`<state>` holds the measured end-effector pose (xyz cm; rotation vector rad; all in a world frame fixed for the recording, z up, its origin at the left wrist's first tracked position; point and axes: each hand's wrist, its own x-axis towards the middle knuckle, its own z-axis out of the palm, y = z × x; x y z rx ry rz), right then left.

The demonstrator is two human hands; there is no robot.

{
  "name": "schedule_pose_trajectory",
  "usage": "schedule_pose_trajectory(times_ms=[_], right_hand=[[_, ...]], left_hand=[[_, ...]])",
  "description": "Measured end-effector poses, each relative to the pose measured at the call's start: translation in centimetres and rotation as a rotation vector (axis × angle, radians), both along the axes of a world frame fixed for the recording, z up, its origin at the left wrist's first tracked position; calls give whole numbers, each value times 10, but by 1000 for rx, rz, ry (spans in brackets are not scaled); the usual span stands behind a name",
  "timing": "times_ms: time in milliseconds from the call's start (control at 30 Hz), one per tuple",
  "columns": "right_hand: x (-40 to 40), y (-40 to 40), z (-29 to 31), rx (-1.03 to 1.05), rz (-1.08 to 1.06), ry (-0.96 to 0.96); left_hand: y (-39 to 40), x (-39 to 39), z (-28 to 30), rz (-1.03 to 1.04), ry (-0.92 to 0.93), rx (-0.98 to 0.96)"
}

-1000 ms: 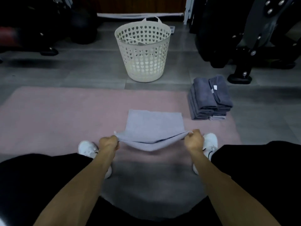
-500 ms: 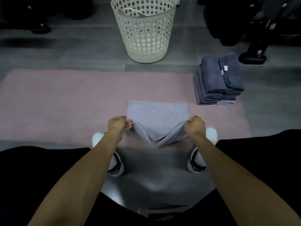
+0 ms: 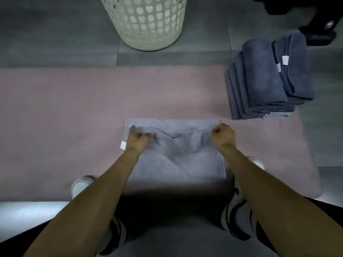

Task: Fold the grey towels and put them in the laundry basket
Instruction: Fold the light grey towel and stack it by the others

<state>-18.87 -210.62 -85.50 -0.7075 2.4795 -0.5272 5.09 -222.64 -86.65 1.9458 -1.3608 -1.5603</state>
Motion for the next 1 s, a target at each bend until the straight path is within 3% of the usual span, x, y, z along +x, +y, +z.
schedule_pose_trajectory(times_ms=[167,333,500,600,800,1000], right_hand=[[-39,1,-16,59,169,-42],[-66,9,-19,-118,164,-331],[-81,19,-25,-285,101,-430],[-89,21,-37,-308,53,-437],[-109,15,-59,-81,10,-191],[-104,-10,-79,-108,91,-229]], left_hand=[[12,-43,-18,-576,-217,-368],[28,-117,-19,-958,-83,-512],[41,-171,-31,-961,30,-358],[33,-185,-39,-944,-7,-341],[4,-191,-53,-943,-194,-436],[5,-192,-70,-884,-189,-392]])
